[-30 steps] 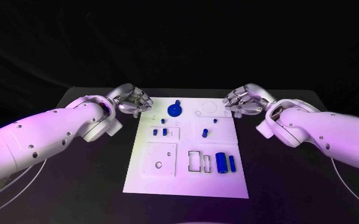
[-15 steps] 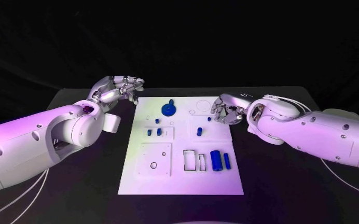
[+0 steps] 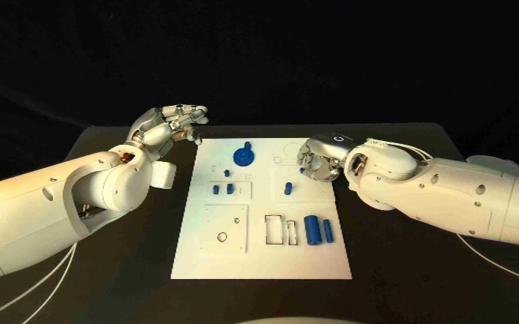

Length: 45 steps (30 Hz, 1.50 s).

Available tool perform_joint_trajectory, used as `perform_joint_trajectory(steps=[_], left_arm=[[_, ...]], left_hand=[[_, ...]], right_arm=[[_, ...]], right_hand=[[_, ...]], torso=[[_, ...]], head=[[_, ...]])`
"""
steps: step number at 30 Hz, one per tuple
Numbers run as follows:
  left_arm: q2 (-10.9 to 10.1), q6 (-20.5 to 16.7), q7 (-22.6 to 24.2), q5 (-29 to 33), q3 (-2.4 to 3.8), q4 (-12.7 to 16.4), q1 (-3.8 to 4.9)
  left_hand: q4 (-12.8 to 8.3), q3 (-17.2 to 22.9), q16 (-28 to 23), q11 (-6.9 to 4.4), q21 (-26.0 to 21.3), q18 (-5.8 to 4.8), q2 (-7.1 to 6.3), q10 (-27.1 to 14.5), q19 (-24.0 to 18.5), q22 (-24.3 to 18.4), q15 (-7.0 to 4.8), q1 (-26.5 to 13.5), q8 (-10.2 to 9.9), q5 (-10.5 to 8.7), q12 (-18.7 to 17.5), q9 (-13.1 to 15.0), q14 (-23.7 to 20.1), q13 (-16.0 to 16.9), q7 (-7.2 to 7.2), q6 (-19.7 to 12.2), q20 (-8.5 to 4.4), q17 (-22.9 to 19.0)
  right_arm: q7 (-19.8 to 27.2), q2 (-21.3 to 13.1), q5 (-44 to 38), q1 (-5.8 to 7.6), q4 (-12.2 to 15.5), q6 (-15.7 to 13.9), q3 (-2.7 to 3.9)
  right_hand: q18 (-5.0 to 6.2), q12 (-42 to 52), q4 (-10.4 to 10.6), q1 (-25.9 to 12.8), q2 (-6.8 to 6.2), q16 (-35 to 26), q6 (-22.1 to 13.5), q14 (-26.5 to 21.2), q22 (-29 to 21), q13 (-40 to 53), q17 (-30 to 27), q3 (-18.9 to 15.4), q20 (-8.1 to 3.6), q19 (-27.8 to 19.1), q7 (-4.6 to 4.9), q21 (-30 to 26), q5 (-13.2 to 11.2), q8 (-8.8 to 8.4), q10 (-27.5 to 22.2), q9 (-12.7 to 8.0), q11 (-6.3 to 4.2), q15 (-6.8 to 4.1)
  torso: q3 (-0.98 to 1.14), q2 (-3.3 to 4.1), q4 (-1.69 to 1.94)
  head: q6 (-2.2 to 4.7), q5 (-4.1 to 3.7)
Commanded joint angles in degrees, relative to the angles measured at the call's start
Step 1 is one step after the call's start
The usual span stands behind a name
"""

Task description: Assemble the parts on the task board

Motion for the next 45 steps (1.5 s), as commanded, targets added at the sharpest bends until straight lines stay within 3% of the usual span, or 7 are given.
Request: perform_joint_trajectory(steps=[1, 7, 23, 24, 29, 32, 45], left_arm=[[0.00, 0.83, 1.50, 1.25, 0.04, 0.26, 0.00], [0.09, 0.80, 1.23, 1.13, 0.04, 0.27, 0.00], [0.30, 1.07, 0.29, 0.17, 0.04, 0.45, 0.00], [0.30, 1.08, 0.23, 0.11, 0.04, 0.46, 0.00], [0.32, 1.04, -0.07, -0.09, 0.04, 0.49, 0.00], [0.33, 1.03, -0.22, -0.27, 0.04, 0.49, 0.00], [0.40, 1.19, -0.98, -1.07, 0.04, 0.44, 0.00]], left_hand=[[-0.38, -0.04, 0.19, 0.15, -0.34, 0.72, -0.06, -0.36, 0.50, -0.09, 0.25, -0.21, -0.40, -0.09, -0.29, 0.08, 0.03, -0.10, 0.24, -0.14, -0.05, 0.06], [-0.51, 0.01, 0.20, 0.21, -0.41, 0.72, -0.04, -0.39, 0.53, -0.13, 0.30, -0.08, -0.48, -0.07, -0.45, 0.09, -0.01, -0.13, 0.34, -0.22, -0.02, 0.07], [-0.92, 0.27, 0.27, 0.35, -0.54, 0.74, 0.21, -0.37, 0.67, -0.22, 0.40, 0.44, -0.63, -0.01, -0.80, 0.15, -0.07, -0.19, 0.55, -0.33, 0.07, 0.10], [-1.03, 0.32, 0.31, 0.36, -0.54, 0.74, 0.28, -0.31, 0.73, -0.23, 0.41, 0.56, -0.65, -0.01, -0.84, 0.18, -0.03, -0.18, 0.57, -0.33, 0.08, 0.12], [-1.12, 0.37, 0.34, 0.37, -0.54, 0.75, 0.32, -0.29, 0.78, -0.24, 0.41, 0.67, -0.66, 0.00, -0.89, 0.20, -0.02, -0.19, 0.59, -0.32, 0.09, 0.13], [-1.22, 0.42, 0.36, 0.38, -0.55, 0.75, 0.35, -0.30, 0.81, -0.24, 0.42, 0.78, -0.68, 0.00, -0.95, 0.21, -0.02, -0.19, 0.61, -0.33, 0.10, 0.14], [-1.56, 0.58, 0.36, 0.54, -0.61, 0.74, 0.43, -0.48, 0.88, -0.29, 0.51, 1.08, -0.88, 0.04, -1.28, 0.22, -0.14, -0.25, 0.80, -0.55, 0.14, 0.14]], right_arm=[[-0.98, 0.30, -2.82, -0.18, 0.06, 1.13, 0.01], [-1.16, 0.90, -3.56, -0.55, -0.33, 2.31, 0.01], [-3.37, 2.63, -8.42, -1.90, -1.30, 6.29, -0.05], [-3.73, 2.74, -9.09, -2.08, -1.35, 6.59, -0.06], [-4.97, 3.02, -11.72, -2.66, -1.20, 7.16, -0.11], [-5.69, 3.03, -13.02, -2.86, -0.99, 7.00, -0.12], [-6.76, 2.45, -14.82, -3.21, 0.15, 2.16, -0.13]], right_hand=[[-1.01, -0.19, -0.07, 0.49, -0.14, 0.89, 0.62, 1.72, 0.92, 0.14, 0.88, 0.65, 0.02, 0.69, -0.21, 0.94, 0.06, -0.02, 0.79, 0.16, -0.08, 0.19], [-1.19, -0.34, -0.27, 0.81, -0.02, 1.70, 1.56, 1.67, 2.26, 0.24, 1.69, 1.09, -0.04, 0.93, -0.45, 2.25, -0.05, 0.35, 1.10, 0.52, -0.24, 0.10], [-1.66, 0.17, -1.10, 1.88, 0.85, 2.71, 4.14, 1.49, 5.42, 1.05, 2.57, 1.83, -0.48, 1.71, -1.44, 5.31, -0.75, 1.81, 2.83, 1.59, -1.09, -0.52], [-2.32, 0.19, -1.22, 2.04, 1.02, 2.46, 4.37, 1.35, 8.13, 1.14, 2.02, 1.95, -0.54, 3.34, -1.55, 8.15, -1.04, 1.97, 2.93, 1.70, -1.15, -0.60], [-2.73, 0.74, -2.23, 3.38, 2.12, 2.37, 5.80, 1.17, 10.40, 1.81, 1.69, 2.95, -0.94, 4.47, -2.08, 10.52, -2.46, 2.96, 4.10, 2.35, -1.74, -1.08], [-3.13, 1.27, -3.20, 4.33, 2.69, 2.62, 6.65, 1.26, 12.30, 2.41, 2.01, 3.87, -1.28, 5.41, -2.34, 12.49, -2.41, 3.57, 5.13, 2.81, -2.12, -1.42], [-3.67, 1.67, -4.32, 4.09, 2.62, 2.97, 7.12, 1.36, 14.97, 3.56, 2.34, 5.10, -1.61, 6.44, -2.50, 15.14, -0.59, 4.02, 5.84, 3.52, -2.34, -1.65]], torso=[[0.03, -0.03, -0.02], [0.06, 0.00, -0.19], [0.12, -0.06, -0.08], [0.13, -0.06, -0.07], [0.15, -0.07, -0.09], [0.11, -0.09, -0.08], [0.13, -0.12, -0.10]], head=[[-0.13, 0.13], [-0.18, 0.17], [-0.59, 0.31], [-0.60, 0.33], [-0.79, 0.43], [-0.81, 0.42], [-0.79, 0.50]])
